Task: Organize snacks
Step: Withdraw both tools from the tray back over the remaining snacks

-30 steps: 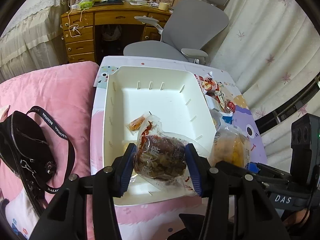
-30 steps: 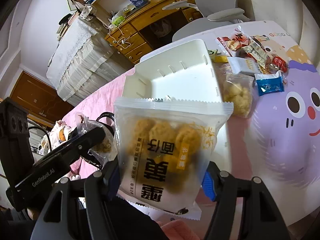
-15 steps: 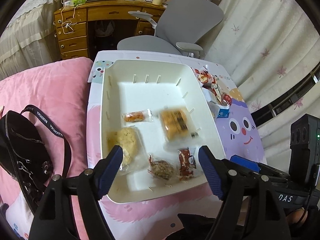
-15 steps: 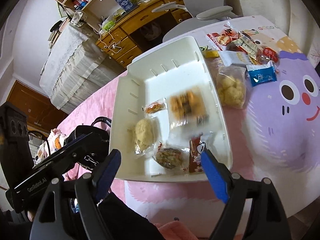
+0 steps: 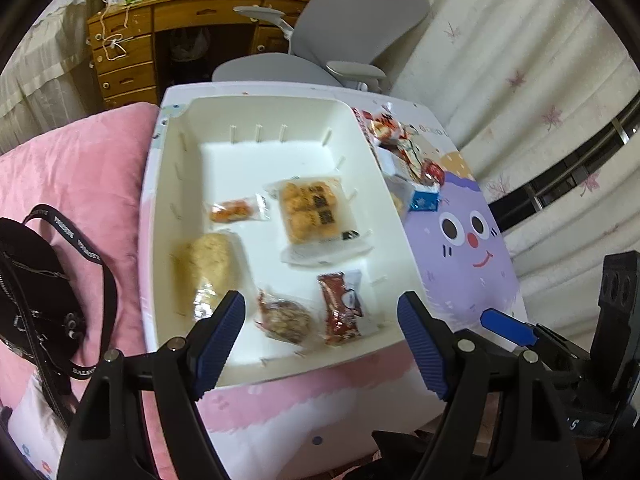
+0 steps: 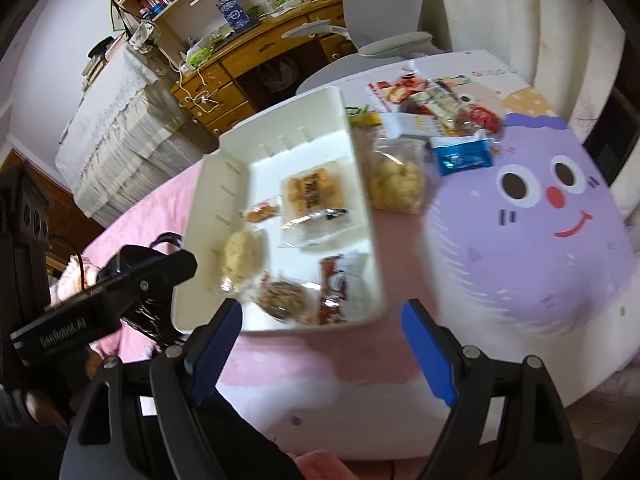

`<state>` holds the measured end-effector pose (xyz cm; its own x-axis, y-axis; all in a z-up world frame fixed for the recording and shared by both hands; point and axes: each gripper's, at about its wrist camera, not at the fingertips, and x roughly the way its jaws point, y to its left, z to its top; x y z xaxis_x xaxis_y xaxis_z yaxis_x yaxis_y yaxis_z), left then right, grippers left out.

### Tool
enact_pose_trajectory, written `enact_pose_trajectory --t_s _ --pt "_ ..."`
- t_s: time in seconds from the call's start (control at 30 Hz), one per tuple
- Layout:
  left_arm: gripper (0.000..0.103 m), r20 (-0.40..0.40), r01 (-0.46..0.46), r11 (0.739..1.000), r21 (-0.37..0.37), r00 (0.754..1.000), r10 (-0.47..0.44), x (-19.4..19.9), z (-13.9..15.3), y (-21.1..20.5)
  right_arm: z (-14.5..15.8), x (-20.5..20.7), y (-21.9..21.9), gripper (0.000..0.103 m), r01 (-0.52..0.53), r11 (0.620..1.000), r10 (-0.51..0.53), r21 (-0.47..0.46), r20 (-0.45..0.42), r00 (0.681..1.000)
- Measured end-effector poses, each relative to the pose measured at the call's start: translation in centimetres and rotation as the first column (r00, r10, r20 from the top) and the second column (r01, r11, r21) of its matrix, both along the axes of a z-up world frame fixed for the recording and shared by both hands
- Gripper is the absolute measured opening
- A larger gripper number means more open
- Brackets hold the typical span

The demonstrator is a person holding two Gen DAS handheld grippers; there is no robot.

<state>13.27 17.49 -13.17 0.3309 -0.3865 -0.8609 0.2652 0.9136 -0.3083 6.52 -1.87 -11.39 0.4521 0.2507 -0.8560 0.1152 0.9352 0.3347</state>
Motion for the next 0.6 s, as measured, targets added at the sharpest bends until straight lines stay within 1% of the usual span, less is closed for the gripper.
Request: enact_pose_trajectory --t_s 0.13,0.3,0.4,0.6 --pt "0.077 -0.008 0.03 0.999 0.01 1.0 -0.03 -0.7 -0.4 -2.3 -0.3 -1.4 -1.5 0.083 0.004 0.999 -0.005 -0.046 -0.004 1.0" --pt "0.077 0.022 0.074 0.997 0.009 0.997 -0.074 -1.5 -0.1 -5.3 -0.7 -2.9 -3.5 0.083 -0.017 0.991 0.017 -0.134 -0.002 1.0" --pt "0.077 0.036 0.087 0.996 0.008 0.996 -0.087 -1.7 0.2 -7.0 -0.8 -3.4 -4.8 0.083 -0.046 0.984 0.048 -0.173 0.006 0.999" --pt "0.077 0.031 0.082 0.995 0.049 0.996 -0.083 -1.6 0.1 -11.0 -0.6 -4.0 -7.6 0.083 -0.143 0.952 0.159 -0.269 0.038 0.987"
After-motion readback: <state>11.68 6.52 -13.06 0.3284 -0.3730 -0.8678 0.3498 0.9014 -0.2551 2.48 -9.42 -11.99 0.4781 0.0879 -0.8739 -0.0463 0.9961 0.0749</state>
